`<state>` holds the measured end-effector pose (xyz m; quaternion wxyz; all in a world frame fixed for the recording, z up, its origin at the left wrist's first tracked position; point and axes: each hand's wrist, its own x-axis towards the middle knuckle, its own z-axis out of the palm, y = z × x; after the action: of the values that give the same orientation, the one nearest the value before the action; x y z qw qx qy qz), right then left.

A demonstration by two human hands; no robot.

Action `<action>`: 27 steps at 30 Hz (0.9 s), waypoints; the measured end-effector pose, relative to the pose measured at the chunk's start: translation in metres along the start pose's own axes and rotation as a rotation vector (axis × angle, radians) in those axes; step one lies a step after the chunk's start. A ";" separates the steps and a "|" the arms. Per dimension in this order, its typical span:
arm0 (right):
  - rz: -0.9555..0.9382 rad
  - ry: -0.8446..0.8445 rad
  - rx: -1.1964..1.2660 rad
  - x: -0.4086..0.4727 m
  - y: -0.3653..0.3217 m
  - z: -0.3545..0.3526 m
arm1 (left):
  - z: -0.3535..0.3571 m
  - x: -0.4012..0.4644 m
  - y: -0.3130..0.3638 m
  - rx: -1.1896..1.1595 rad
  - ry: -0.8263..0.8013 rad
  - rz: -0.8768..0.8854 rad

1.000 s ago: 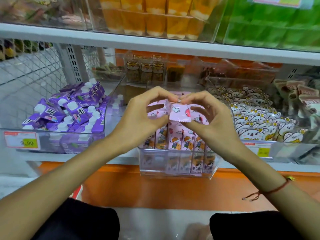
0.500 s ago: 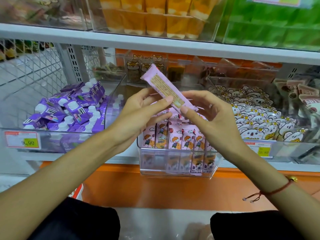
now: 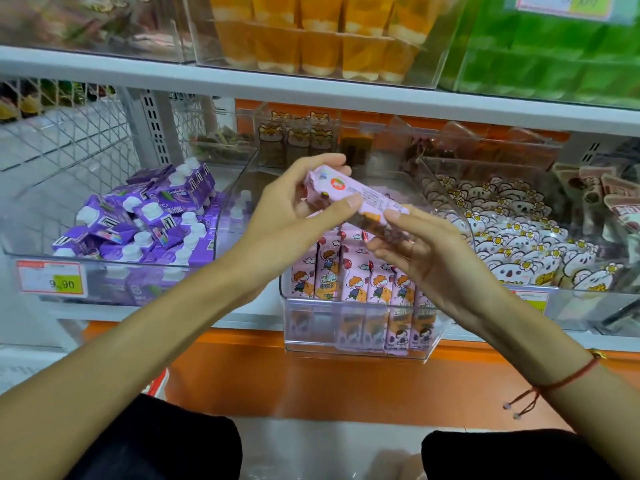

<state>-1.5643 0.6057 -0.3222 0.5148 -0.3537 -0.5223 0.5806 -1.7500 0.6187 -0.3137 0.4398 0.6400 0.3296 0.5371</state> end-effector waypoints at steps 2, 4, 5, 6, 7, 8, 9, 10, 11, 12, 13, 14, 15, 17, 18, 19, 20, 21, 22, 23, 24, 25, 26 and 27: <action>-0.003 0.003 -0.059 0.000 0.001 -0.003 | 0.001 -0.001 0.000 0.046 0.026 0.042; -0.089 0.060 -0.254 0.000 0.001 -0.003 | 0.002 -0.002 0.000 0.071 0.082 0.069; -0.148 0.095 -0.346 0.000 0.001 -0.003 | 0.003 -0.002 0.001 0.074 0.105 0.072; -0.200 0.109 -0.411 -0.001 0.001 -0.002 | 0.004 -0.002 0.001 0.075 0.120 0.067; -0.240 0.107 -0.453 -0.001 0.001 -0.001 | 0.006 -0.003 0.001 0.085 0.129 0.058; -0.271 0.100 -0.481 -0.002 0.002 0.000 | 0.008 -0.005 0.001 0.109 0.130 0.051; -0.291 0.099 -0.502 -0.002 0.002 0.001 | 0.010 -0.005 0.001 0.150 0.121 0.043; -0.302 0.103 -0.514 -0.002 0.003 0.003 | 0.011 -0.006 0.002 0.209 0.100 0.035; -0.307 0.106 -0.513 -0.001 0.005 0.004 | 0.010 -0.006 0.003 0.280 0.066 0.029; -0.305 0.108 -0.507 0.000 0.007 0.005 | 0.008 -0.006 0.005 0.353 0.025 0.030; -0.297 0.104 -0.503 0.002 0.009 0.006 | 0.006 -0.006 0.005 0.420 -0.018 0.035; -0.284 0.093 -0.506 0.003 0.011 0.006 | 0.003 -0.005 0.006 0.482 -0.051 0.044; -0.269 0.075 -0.522 0.005 0.014 0.006 | -0.001 -0.004 0.006 0.544 -0.074 0.058; -0.247 0.029 -0.675 0.010 0.021 0.005 | -0.009 -0.001 0.007 0.656 -0.105 0.087; -0.233 0.007 -0.820 0.012 0.025 0.002 | -0.013 0.001 0.008 0.694 -0.128 0.090; -0.215 -0.022 -0.978 0.015 0.028 0.000 | -0.016 0.003 0.009 0.724 -0.156 0.085; -0.201 -0.055 -1.120 0.016 0.031 -0.002 | -0.018 0.005 0.011 0.753 -0.182 0.078; -0.199 -0.084 -1.225 0.018 0.033 -0.004 | -0.019 0.007 0.013 0.781 -0.198 0.076; -0.207 -0.099 -1.287 0.019 0.034 -0.005 | -0.021 0.010 0.016 0.796 -0.203 0.079; -0.221 -0.103 -1.317 0.019 0.034 -0.006 | -0.023 0.014 0.018 0.797 -0.203 0.078; -0.234 -0.105 -1.332 0.020 0.033 -0.007 | -0.026 0.018 0.022 0.788 -0.208 0.073; -0.241 -0.107 -1.340 0.020 0.033 -0.008 | -0.029 0.021 0.025 0.780 -0.223 0.067; -0.242 -0.109 -1.345 0.020 0.033 -0.008 | -0.033 0.025 0.029 0.789 -0.247 0.062; -0.242 -0.111 -1.344 0.020 0.033 -0.010 | -0.035 0.028 0.032 0.815 -0.279 0.059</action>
<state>-1.5670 0.6296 -0.3533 0.2171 -0.5052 -0.8309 0.0859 -1.7801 0.6380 -0.2723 0.1758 0.8370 0.4336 0.2839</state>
